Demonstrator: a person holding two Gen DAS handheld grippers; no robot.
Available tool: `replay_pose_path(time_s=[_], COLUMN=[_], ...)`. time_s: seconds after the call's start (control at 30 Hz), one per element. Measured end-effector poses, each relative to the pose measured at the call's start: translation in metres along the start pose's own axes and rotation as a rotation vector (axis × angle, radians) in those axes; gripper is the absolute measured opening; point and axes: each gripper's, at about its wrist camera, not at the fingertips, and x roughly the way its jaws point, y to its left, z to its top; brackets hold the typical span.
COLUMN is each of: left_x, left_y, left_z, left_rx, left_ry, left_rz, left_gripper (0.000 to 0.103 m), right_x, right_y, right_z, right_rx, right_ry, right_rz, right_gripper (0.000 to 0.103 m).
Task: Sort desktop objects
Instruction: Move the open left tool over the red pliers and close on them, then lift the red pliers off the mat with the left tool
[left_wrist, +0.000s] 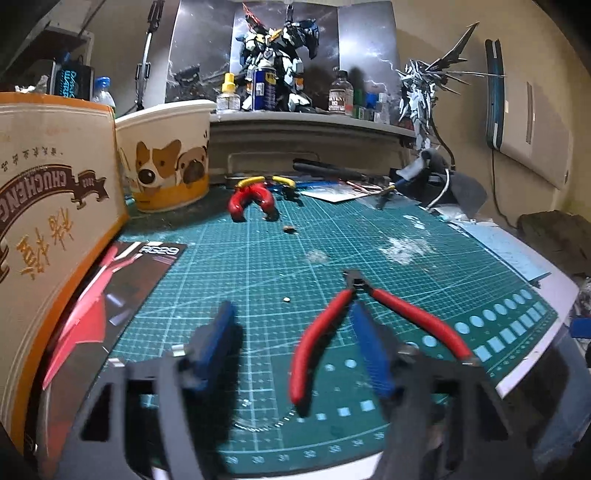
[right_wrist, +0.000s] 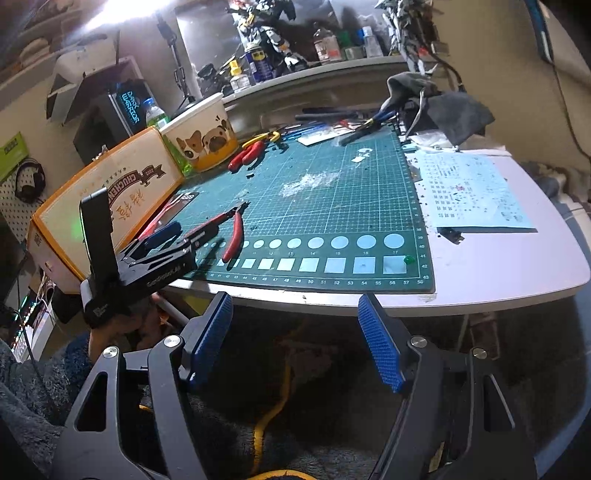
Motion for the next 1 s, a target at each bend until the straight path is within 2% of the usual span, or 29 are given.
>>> replay_pose_path(time_s=[0.07,0.23,0.3,0.47,0.63,0.9,1.0], left_x=[0.000,-0.005,-0.007,-0.006,-0.007,-0.022,-0.017], left_y=[0.000,-0.012,-0.016,-0.020,-0.024,-0.024,-0.024], left_z=[-0.001,-0.006,-0.007,-0.002,0.014,0.069,0.072], left_rx=[0.007,0.032,0.037,-0.001,0.014,0.027,0.057], left_ry=[-0.012,-0.038,-0.042,-0.024,-0.022,-0.074,-0.044], left_rz=[0.000,-0.015,-0.025,-0.034,-0.012,0.016,0.038], left_gripper=[0.045,0.019,0.011,0.010,0.010,0.005,0.005], right_x=[0.001,0.003,0.004,0.005,0.002,0.002,0.001], right_y=[-0.001,-0.001,-0.001,-0.001,-0.003,-0.003,-0.002], right_z=[0.000,0.000,-0.001,-0.001,-0.001,0.000,0.002], right_rx=[0.003,0.004,0.004,0.006,0.009,0.013,0.011], right_ry=[0.002,0.011,0.012,0.016,0.009,0.004,-0.002], right_rz=[0.002,0.007,0.010,0.013,0.013,0.028,0.041], right_gripper=[0.068,0.068,0.068,0.068,0.068,0.068,0.068])
